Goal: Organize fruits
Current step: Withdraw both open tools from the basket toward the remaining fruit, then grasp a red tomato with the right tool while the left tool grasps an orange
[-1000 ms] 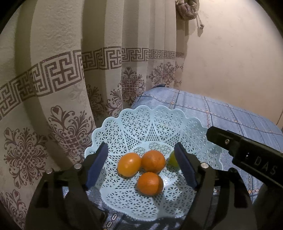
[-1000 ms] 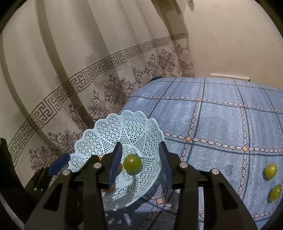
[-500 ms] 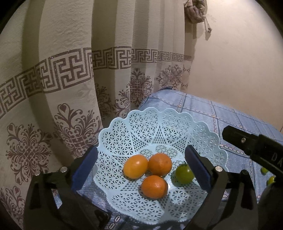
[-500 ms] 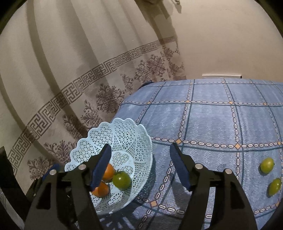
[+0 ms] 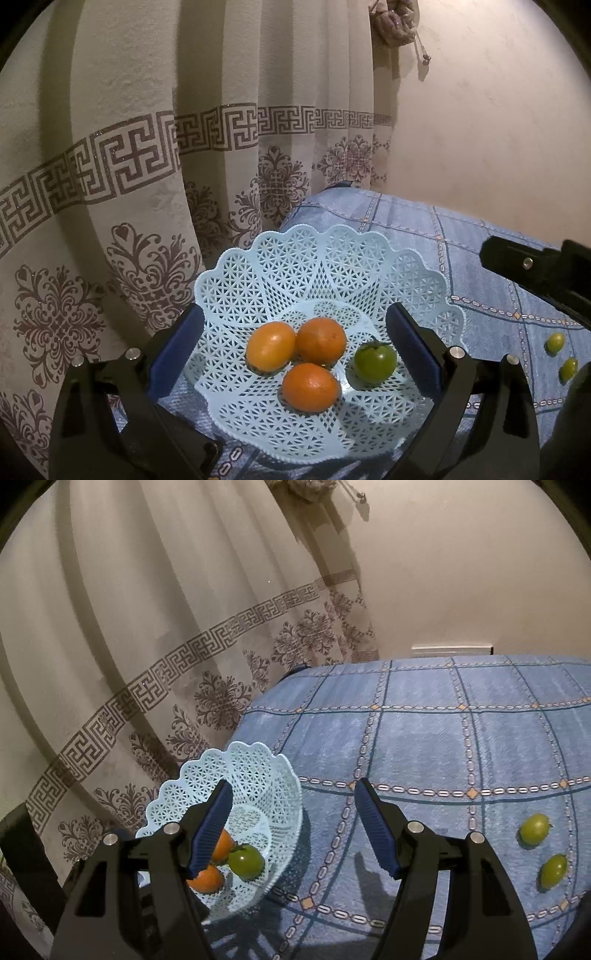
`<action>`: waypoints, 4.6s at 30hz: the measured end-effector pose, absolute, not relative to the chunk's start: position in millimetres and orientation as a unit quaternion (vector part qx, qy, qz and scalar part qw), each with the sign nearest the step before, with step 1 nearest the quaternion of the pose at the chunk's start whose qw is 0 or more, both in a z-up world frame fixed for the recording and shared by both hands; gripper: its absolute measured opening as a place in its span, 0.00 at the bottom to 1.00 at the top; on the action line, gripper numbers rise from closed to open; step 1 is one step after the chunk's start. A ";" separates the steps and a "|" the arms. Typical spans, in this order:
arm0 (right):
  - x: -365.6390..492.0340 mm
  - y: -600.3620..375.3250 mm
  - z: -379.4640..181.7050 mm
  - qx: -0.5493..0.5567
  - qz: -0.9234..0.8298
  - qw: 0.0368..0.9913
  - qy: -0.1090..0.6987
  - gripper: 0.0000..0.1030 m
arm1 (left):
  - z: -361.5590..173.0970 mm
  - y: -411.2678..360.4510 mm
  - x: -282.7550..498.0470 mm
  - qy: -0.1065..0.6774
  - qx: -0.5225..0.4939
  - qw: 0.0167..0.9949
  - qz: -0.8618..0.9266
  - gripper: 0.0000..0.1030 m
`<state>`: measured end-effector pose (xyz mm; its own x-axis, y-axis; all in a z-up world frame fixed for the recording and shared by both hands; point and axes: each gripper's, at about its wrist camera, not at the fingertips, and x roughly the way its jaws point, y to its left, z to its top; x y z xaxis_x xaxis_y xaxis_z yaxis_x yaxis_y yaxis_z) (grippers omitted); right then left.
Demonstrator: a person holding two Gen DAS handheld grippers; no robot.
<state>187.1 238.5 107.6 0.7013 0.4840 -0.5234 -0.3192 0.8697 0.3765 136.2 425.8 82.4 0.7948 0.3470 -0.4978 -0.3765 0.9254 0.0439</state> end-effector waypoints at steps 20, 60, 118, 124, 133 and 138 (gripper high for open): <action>146.0 159.9 112.1 0.113 0.144 0.932 0.311 0.66 | 82.4 401.0 132.3 0.248 0.010 0.955 0.162 0.97; 32.8 29.7 24.9 0.069 0.087 0.911 0.397 0.52 | 66.4 261.9 93.8 0.282 0.103 0.954 -0.006 0.97; 42.2 -2.6 9.6 0.124 0.041 0.909 0.395 0.26 | 7.5 175.6 85.1 0.420 0.058 0.878 -0.223 0.41; 41.8 -0.6 9.8 0.122 0.046 0.910 0.393 0.26 | 11.4 175.8 79.6 0.412 0.063 0.881 -0.224 0.37; 39.0 1.9 13.3 0.130 0.069 0.912 0.383 0.26 | 27.5 187.9 72.4 0.385 0.055 0.899 -0.203 0.37; 36.4 5.0 15.7 0.130 0.077 0.913 0.378 0.26 | 31.3 196.5 74.1 0.381 0.052 0.903 -0.192 0.37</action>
<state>36.4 5.0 15.7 0.7023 0.2378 -0.6710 -0.0419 0.9547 0.2945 74.1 196.5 31.3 0.6352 -0.3081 -0.7082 0.3869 0.9206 -0.0535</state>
